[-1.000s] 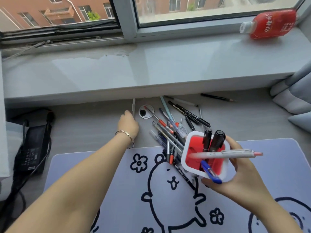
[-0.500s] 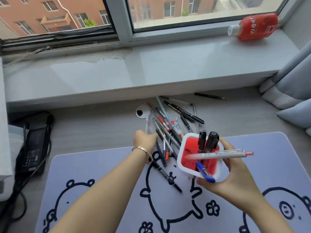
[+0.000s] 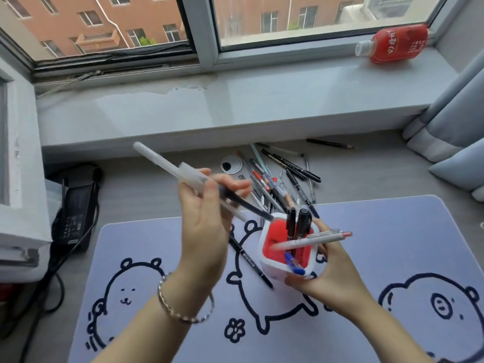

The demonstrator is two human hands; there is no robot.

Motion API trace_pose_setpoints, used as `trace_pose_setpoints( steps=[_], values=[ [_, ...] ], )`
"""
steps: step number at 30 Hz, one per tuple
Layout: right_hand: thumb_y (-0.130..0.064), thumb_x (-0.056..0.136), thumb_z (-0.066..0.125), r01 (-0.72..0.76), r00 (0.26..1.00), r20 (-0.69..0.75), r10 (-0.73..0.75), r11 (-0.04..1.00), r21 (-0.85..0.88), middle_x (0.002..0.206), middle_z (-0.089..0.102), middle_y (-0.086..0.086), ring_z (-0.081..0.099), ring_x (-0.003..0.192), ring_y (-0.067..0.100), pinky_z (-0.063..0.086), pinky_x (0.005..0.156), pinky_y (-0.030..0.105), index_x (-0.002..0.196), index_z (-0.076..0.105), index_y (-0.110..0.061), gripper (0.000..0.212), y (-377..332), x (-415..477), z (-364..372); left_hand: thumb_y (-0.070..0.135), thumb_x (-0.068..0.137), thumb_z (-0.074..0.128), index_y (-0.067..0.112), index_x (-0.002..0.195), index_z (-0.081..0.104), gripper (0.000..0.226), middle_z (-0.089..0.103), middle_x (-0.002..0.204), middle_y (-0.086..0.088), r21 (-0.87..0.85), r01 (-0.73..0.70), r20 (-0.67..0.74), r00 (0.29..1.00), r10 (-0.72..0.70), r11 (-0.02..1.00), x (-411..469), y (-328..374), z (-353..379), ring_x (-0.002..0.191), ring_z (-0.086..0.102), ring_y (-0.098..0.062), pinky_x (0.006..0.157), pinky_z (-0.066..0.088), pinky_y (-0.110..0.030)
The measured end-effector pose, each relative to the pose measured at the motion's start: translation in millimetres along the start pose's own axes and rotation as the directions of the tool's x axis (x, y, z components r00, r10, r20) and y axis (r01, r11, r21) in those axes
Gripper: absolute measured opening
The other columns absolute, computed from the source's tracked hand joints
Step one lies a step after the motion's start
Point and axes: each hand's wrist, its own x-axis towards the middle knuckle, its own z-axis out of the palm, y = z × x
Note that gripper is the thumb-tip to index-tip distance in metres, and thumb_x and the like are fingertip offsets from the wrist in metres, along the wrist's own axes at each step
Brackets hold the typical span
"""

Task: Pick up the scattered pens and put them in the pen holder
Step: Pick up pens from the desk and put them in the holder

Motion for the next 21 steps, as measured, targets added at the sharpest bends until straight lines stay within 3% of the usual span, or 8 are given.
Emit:
trace_pose_setpoints(
  steps=[3, 7, 8, 10, 13, 15, 18, 21],
  values=[
    [0.016, 0.058, 0.073, 0.027, 1.000, 0.007, -0.027, 1.000, -0.013, 0.093, 0.066, -0.025, 0.056, 0.092, -0.019, 0.040, 0.075, -0.003, 0.095, 0.058, -0.032, 0.062, -4.5, -5.3, 13.2, 0.013, 0.093, 0.037, 0.023, 0.100, 0.040, 0.012, 0.068, 0.086, 0.003, 0.149, -0.044, 0.147, 0.989, 0.022, 0.988, -33.4, -22.0, 1.5, 0.094, 0.067, -0.016, 0.088, 0.053, -0.028],
    [-0.006, 0.058, 0.079, -0.001, 1.000, -0.019, 0.001, 1.000, -0.014, 0.127, 0.055, -0.013, 0.048, 0.125, 0.006, 0.043, 0.103, 0.028, 0.123, 0.038, -0.043, 0.085, 5.3, -9.7, 23.5, -0.001, 0.084, 0.051, 0.024, 0.097, 0.053, 0.028, 0.063, 0.102, -0.005, 0.325, -0.082, 0.201, 0.980, 0.016, 0.942, -53.4, -37.5, -2.9, 0.102, 0.062, -0.007, 0.084, 0.049, -0.015],
    [-0.009, 0.056, 0.080, -0.015, 0.999, -0.029, 0.015, 1.000, -0.013, 0.130, 0.050, -0.018, 0.044, 0.126, 0.002, 0.042, 0.103, 0.028, 0.125, 0.037, -0.043, 0.088, 7.6, -11.3, 23.4, -0.006, 0.083, 0.054, 0.022, 0.095, 0.051, 0.031, 0.063, 0.100, -0.003, 0.348, -0.083, 0.182, 0.983, 0.020, 0.934, -53.5, -37.3, -3.4, 0.100, 0.062, -0.003, 0.080, 0.049, -0.010],
    [-0.004, 0.057, 0.080, 0.004, 0.999, -0.032, -0.004, 1.000, 0.001, 0.116, 0.050, -0.035, 0.049, 0.112, -0.011, 0.044, 0.091, 0.011, 0.118, 0.039, -0.050, 0.087, 8.2, -13.6, 23.0, -0.015, 0.078, 0.059, 0.027, 0.103, 0.043, 0.051, 0.064, 0.092, -0.002, 0.381, -0.107, 0.128, 0.990, 0.062, 0.918, -50.0, -35.3, -4.7, 0.094, 0.063, -0.001, 0.073, 0.049, -0.007],
    [-0.005, 0.056, 0.079, 0.027, 0.999, -0.016, -0.028, 0.997, -0.067, 0.111, 0.049, -0.038, 0.052, 0.106, -0.009, 0.045, 0.084, 0.008, 0.111, 0.034, -0.063, 0.092, 4.8, -15.6, 24.1, -0.014, 0.075, 0.063, 0.040, 0.127, 0.027, 0.083, 0.063, 0.090, 0.000, 0.356, -0.213, 0.165, 0.973, 0.163, 0.910, -42.7, -36.2, -9.4, 0.084, 0.068, -0.012, 0.079, 0.053, -0.019],
    [-0.005, 0.055, 0.078, 0.028, 0.999, -0.013, -0.029, 0.997, -0.077, 0.109, 0.047, -0.040, 0.051, 0.105, -0.009, 0.046, 0.083, 0.008, 0.106, 0.031, -0.069, 0.094, 4.3, -15.7, 25.6, -0.013, 0.075, 0.061, 0.053, 0.130, 0.019, 0.096, 0.059, 0.090, 0.003, 0.328, -0.293, 0.218, 0.948, 0.230, 0.898, -39.6, -38.2, -13.9, 0.082, 0.068, -0.015, 0.081, 0.055, -0.024],
    [-0.011, 0.056, 0.080, 0.022, 1.000, -0.007, -0.022, 0.998, -0.057, 0.119, 0.047, -0.031, 0.046, 0.112, -0.010, 0.044, 0.089, 0.014, 0.118, 0.028, -0.059, 0.094, 2.9, -17.8, 25.7, -0.010, 0.077, 0.058, 0.053, 0.125, 0.030, 0.083, 0.058, 0.090, 0.007, 0.314, -0.332, 0.252, 0.932, 0.259, 0.890, -38.9, -40.2, -15.0, 0.086, 0.067, -0.014, 0.080, 0.054, -0.022],
    [-0.003, 0.057, 0.083, 0.056, 0.998, 0.005, -0.056, 0.998, -0.038, 0.120, 0.047, -0.026, 0.044, 0.102, -0.025, 0.040, 0.073, -0.004, 0.116, 0.032, -0.050, 0.090, 1.3, -20.9, 24.0, 0.005, 0.086, 0.053, 0.047, 0.114, 0.045, 0.051, 0.064, 0.093, 0.010, 0.326, -0.250, 0.257, 0.952, 0.169, 0.912, -47.5, -43.2, -14.8, 0.097, 0.066, -0.013, 0.083, 0.054, -0.027]
  ],
)
